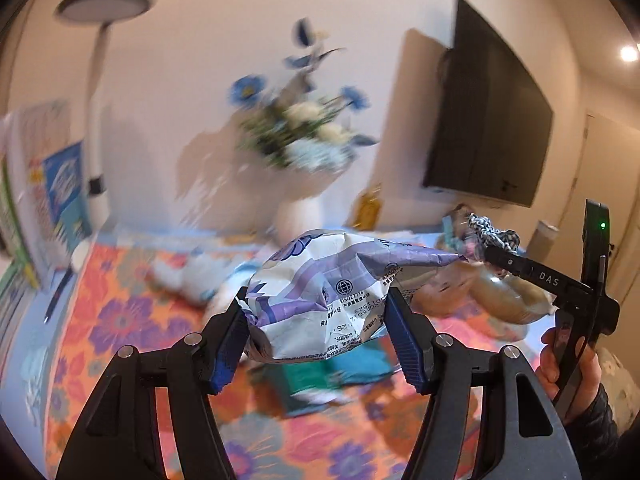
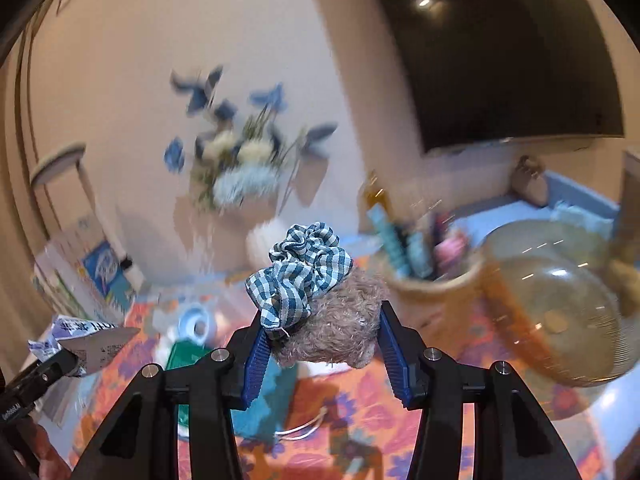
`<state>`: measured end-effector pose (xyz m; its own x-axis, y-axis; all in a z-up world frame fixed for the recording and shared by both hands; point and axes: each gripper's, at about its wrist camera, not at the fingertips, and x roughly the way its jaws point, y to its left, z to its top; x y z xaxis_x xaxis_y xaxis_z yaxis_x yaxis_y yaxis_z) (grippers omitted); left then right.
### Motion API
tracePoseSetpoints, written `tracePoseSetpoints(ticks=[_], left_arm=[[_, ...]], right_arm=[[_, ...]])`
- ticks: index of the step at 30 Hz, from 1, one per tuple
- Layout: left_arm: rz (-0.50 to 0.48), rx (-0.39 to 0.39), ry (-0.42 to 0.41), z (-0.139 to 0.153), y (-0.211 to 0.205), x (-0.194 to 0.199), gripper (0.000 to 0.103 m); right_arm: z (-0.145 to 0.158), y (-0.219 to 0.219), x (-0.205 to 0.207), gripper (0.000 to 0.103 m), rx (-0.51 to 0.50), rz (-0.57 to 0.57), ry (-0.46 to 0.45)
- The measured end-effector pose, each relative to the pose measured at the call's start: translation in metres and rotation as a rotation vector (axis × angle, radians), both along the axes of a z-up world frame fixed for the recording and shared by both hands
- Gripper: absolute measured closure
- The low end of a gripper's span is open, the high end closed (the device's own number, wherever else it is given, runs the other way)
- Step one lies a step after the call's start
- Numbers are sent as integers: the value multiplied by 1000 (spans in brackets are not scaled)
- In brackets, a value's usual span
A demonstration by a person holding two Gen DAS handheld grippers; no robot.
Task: Organize soft objects
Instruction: 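Carry the bag and scrunchie ball to the amber glass plate while both tools open to release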
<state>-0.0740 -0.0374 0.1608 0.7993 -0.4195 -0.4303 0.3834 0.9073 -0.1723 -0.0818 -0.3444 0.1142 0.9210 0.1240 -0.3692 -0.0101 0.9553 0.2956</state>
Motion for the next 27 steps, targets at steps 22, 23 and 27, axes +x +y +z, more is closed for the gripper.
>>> tracePoseSetpoints(ticks=[22, 23, 27], left_arm=[[-400, 106, 36, 26, -335, 60, 40], [-406, 122, 51, 19, -345, 64, 40], [-424, 157, 77, -1, -369, 74, 32]], right_arm=[[-27, -222, -27, 53, 120, -491, 257], [-33, -226, -25, 53, 126, -491, 281], [-46, -239, -18, 38, 157, -482, 331]])
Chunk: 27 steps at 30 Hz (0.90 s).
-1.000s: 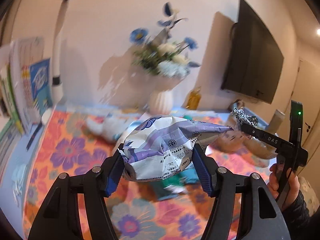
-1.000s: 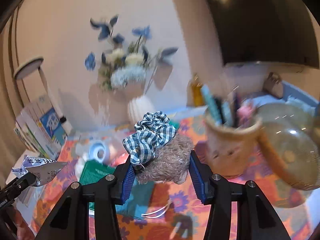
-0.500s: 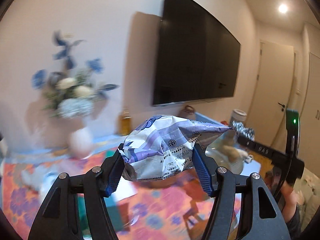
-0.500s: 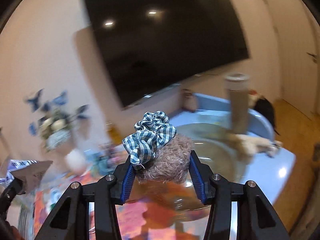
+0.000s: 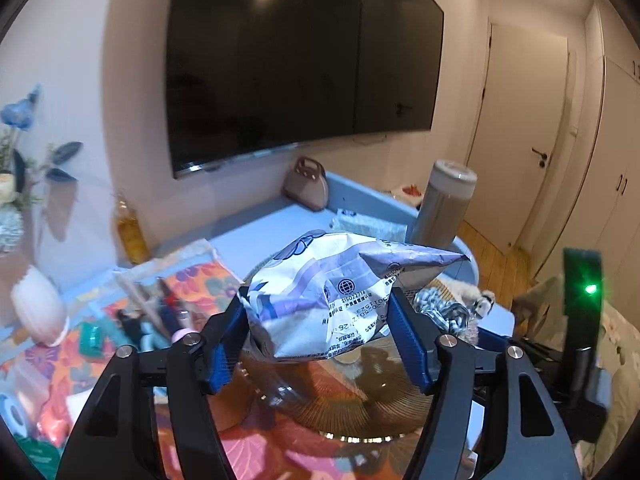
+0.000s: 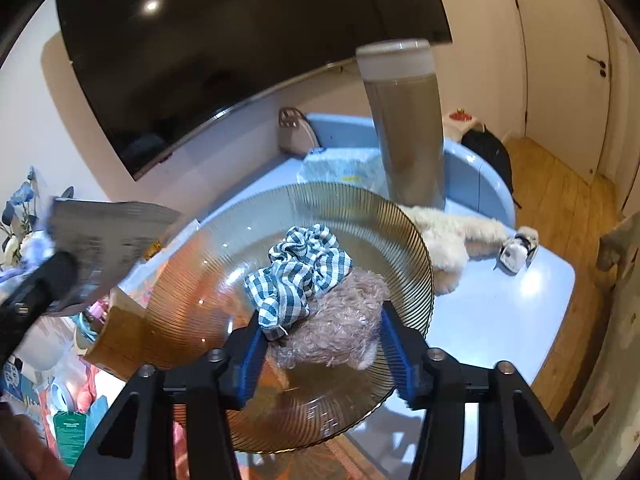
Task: Organize soft objects
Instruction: 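Carry the bag and scrunchie ball to the amber glass plate while both tools open to release, then move both open tools back over the floral tablecloth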
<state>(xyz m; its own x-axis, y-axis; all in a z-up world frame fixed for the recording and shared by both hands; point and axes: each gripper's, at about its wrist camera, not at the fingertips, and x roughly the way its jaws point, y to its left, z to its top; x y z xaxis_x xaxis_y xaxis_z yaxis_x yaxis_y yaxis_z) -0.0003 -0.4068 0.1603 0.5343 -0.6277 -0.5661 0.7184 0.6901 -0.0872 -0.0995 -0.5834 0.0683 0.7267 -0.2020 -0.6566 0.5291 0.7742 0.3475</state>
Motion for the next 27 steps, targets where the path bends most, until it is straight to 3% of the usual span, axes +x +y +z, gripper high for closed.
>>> tracePoseSetpoints(ticks=[1, 2, 3, 9, 16, 22, 27], left_arm=[[2, 4, 10, -4, -3, 2, 28], [8, 5, 16, -7, -2, 4, 18], [14, 0, 19, -9, -1, 5, 16], [16, -42, 49, -4, 22, 3, 16], [90, -78, -62, 34, 83, -17, 16], [238, -143, -139, 75, 167, -33, 16], [468, -102, -222, 100, 245, -49, 16]], right_arm=[[-2, -4, 0, 31, 15, 0, -3], [-3, -8, -1, 30, 33, -1, -12], [-3, -11, -4, 30, 45, -6, -21], [3, -11, -10, 29, 58, -13, -29], [26, 27, -11, 27, 22, 58, -56], [49, 94, -12, 25, -45, 188, -98], [59, 175, -5, 16, -141, 357, -113]])
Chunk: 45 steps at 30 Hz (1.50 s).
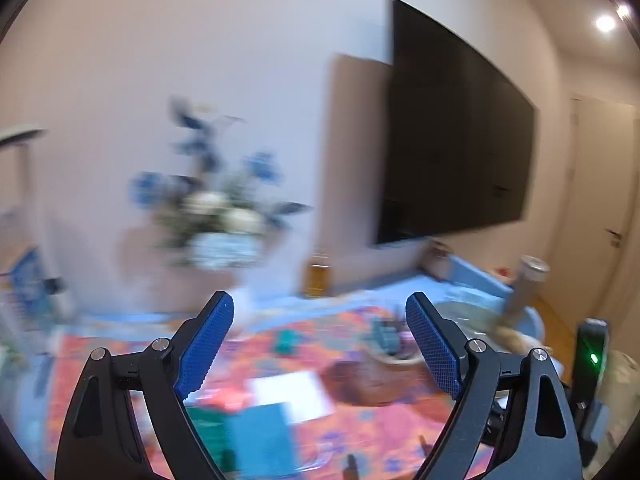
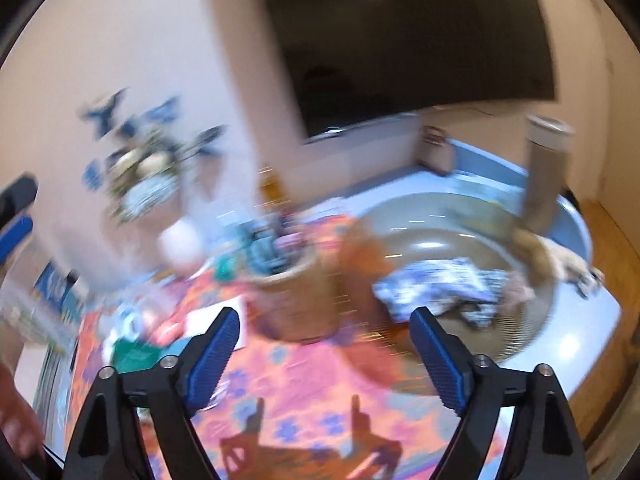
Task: Organize soft objects
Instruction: 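Move both open tools back over the floral tablecloth, then grasp the white plush bunny with the left tool while the right tool grasps the teal pouch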
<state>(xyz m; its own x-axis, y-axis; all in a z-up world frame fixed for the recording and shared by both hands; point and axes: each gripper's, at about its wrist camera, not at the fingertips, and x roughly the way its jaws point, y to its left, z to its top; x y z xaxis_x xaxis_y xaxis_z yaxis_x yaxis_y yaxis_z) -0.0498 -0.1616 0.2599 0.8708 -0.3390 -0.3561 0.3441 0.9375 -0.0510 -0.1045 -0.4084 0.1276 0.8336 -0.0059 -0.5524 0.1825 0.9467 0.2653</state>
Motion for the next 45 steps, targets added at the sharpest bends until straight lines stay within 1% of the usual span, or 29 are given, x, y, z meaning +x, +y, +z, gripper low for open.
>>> tracePoseSetpoints(ticks=[1, 3, 4, 7, 8, 9, 10, 11, 13, 14, 15, 17, 19, 21, 23, 24, 25, 26, 28, 30, 31, 33, 34, 37, 40, 42, 44, 45], left_arm=[[32, -2, -5, 2, 18, -4, 15], [88, -7, -3, 2, 51, -9, 9], [122, -10, 2, 0, 67, -12, 8], [198, -30, 32, -16, 110, -16, 7], [208, -38, 45, -24, 117, -15, 7], [216, -51, 69, -38, 131, -13, 7], [220, -57, 87, -51, 139, -11, 7], [234, -60, 114, -68, 148, -7, 7], [259, -52, 174, -99, 161, 0, 7], [268, -59, 220, -121, 169, 8, 7], [275, -70, 248, -136, 176, 10, 7], [289, -107, 320, -171, 188, 19, 8], [308, -137, 387, -202, 200, 30, 8], [311, -165, 421, -221, 209, 33, 8], [271, -247, 455, -238, 219, 37, 10], [254, -290, 486, -241, 224, 39, 10], [231, -345, 490, -243, 231, 39, 10], [229, -373, 489, -244, 235, 38, 10], [225, -454, 509, -251, 245, 37, 10], [217, -513, 516, -254, 252, 38, 10], [212, -547, 511, -256, 256, 37, 10], [226, -575, 501, -256, 260, 36, 10], [234, -571, 497, -256, 260, 35, 10], [272, -495, 468, -250, 250, 30, 10], [271, -440, 459, -246, 244, 32, 10], [285, -418, 494, -247, 243, 34, 10], [295, -425, 535, -245, 245, 33, 10], [306, -409, 557, -239, 244, 32, 10]], right_arm=[[0, 14, 1, 16, -11, 33, -5], [-4, 42, 6, 16, -25, 103, -6], [-8, 53, 8, 16, -25, 135, -1], [-28, 86, 22, 16, -10, 224, 33], [-37, 97, 28, 16, -11, 247, 45], [-44, 105, 32, 16, -12, 266, 44], [-52, 113, 35, 16, -11, 299, 18], [-63, 122, 39, 16, -35, 317, -8], [-79, 134, 46, 16, -73, 308, 14], [-89, 137, 53, 16, -64, 313, 38], [-99, 139, 58, 16, -29, 328, 58], [-113, 138, 64, 16, 15, 329, 79], [-119, 137, 67, 16, 7, 313, 103], [-119, 136, 71, 16, 19, 309, 110], [-123, 134, 75, 16, 35, 308, 117], [-126, 133, 78, 16, 52, 315, 135], [-127, 131, 78, 16, 63, 321, 150], [-130, 131, 81, 16, 69, 324, 168], [-132, 132, 83, 16, 70, 320, 186], [-134, 134, 86, 16, 70, 328, 200], [-134, 135, 86, 13, 71, 332, 206], [-135, 136, 86, 9, 70, 339, 207], [-134, 136, 87, 8, 69, 341, 207], [-135, 138, 88, 8, 58, 340, 215], [-135, 140, 89, 4, 78, 360, 226], [-133, 144, 88, 4, 137, 404, 222], [-131, 152, 91, 3, 229, 451, 222], [-130, 157, 95, 3, 232, 461, 230]])
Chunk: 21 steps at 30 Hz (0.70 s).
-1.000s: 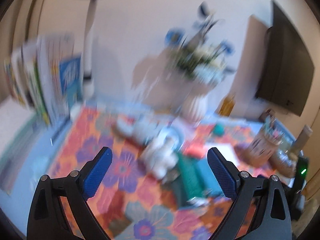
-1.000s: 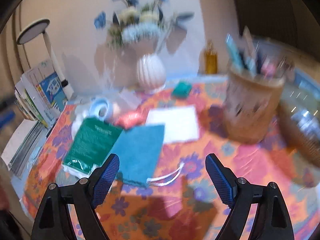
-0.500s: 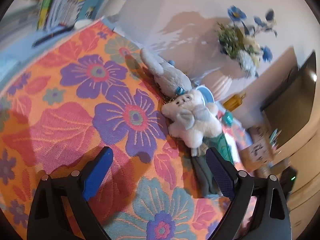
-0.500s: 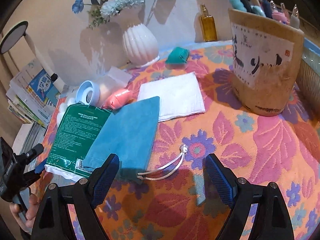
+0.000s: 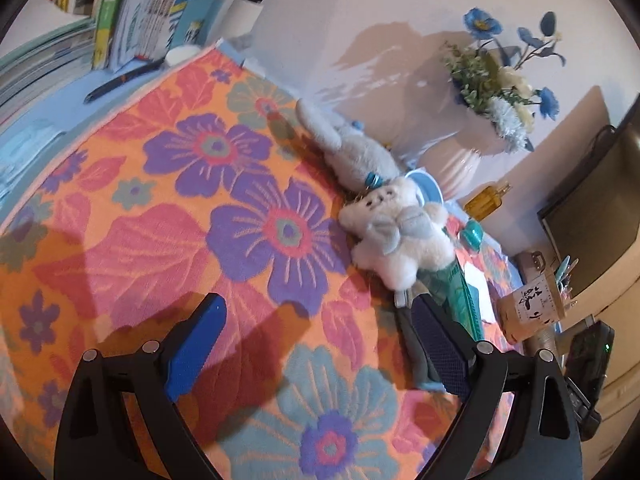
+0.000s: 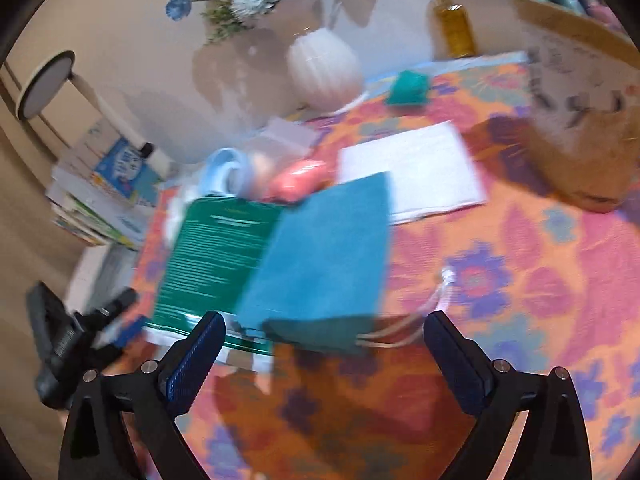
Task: Organize soft objects
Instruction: 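Grasp the white plush bunny with the left tool while the right tool grasps the teal pouch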
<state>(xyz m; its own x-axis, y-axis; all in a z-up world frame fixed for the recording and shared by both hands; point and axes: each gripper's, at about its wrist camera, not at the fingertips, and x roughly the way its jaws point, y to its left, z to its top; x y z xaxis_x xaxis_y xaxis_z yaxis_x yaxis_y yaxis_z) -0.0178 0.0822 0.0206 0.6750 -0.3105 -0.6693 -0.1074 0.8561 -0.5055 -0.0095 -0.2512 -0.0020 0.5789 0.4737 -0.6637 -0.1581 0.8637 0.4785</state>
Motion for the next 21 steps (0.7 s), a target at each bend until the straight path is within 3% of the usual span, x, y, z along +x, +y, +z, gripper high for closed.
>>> tracePoseSetpoints(ticks=[3, 5, 8, 12, 17, 21], left_arm=[[10, 127, 42, 21, -7, -2, 10], [-8, 236, 27, 38, -17, 0, 10], [-66, 334, 5, 44, -33, 12, 10], [-142, 319, 3, 30, -47, 38, 10], [-194, 353, -32, 18, -66, 60, 10], [-233, 319, -48, 13, -72, 69, 11]], right_arm=[[-1, 20, 15, 3, -115, -1, 30], [-4, 32, 24, 3, -172, -2, 28], [-5, 44, 27, 1, -231, -10, 3], [-8, 44, 26, 1, -260, -43, -12], [-10, 35, 25, 1, -298, -109, -5], [-12, 44, 26, 2, -369, -109, -8]])
